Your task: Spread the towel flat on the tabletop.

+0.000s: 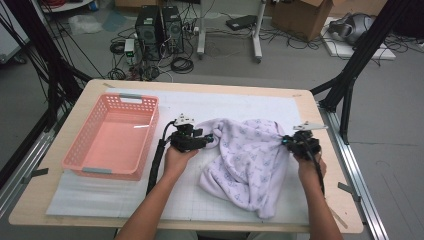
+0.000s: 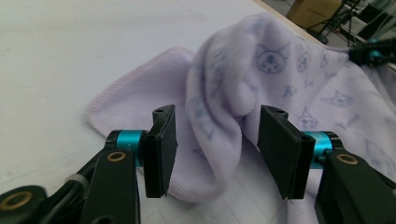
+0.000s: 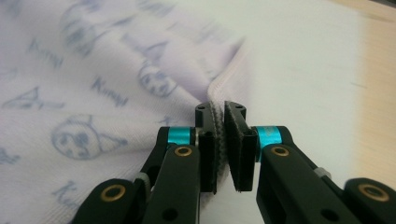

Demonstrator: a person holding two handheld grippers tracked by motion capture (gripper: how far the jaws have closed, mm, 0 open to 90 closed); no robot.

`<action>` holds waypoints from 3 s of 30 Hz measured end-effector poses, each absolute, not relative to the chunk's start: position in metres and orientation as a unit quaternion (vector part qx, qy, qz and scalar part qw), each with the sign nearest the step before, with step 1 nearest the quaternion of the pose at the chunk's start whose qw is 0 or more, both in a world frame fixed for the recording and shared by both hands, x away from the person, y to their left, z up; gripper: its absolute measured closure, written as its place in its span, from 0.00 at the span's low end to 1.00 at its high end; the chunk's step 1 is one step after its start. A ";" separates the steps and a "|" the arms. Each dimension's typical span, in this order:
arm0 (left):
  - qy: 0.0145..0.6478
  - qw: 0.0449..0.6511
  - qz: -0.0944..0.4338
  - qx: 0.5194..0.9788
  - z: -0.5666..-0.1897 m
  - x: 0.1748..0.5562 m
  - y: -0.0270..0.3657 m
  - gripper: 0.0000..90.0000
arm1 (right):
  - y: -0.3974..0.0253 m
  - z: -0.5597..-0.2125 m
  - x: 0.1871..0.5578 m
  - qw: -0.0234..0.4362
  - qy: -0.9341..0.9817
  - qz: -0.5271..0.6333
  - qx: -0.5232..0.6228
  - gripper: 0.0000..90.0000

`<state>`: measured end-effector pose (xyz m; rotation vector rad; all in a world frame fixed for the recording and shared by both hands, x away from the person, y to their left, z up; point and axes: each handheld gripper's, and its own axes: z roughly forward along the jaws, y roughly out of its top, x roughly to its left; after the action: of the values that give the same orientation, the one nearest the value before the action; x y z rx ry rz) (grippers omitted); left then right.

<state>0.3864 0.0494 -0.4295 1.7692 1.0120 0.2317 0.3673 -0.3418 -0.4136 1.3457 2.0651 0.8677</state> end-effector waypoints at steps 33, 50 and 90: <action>0.357 0.402 0.134 0.832 -0.436 0.330 0.062 0.93 | -0.342 -0.403 0.315 0.246 0.753 0.382 0.476 0.67; 0.393 0.459 0.102 0.790 -0.437 0.302 0.095 0.60 | -0.261 -0.412 0.409 0.171 0.825 0.362 0.399 0.46; 0.376 0.476 0.099 0.789 -0.432 0.341 0.055 0.57 | -0.323 -0.370 0.432 0.284 0.724 0.382 0.500 0.61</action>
<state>0.3408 0.0549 -0.4324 1.9275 0.9177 0.2422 0.4320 -0.3235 -0.3696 1.3366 1.9363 1.0224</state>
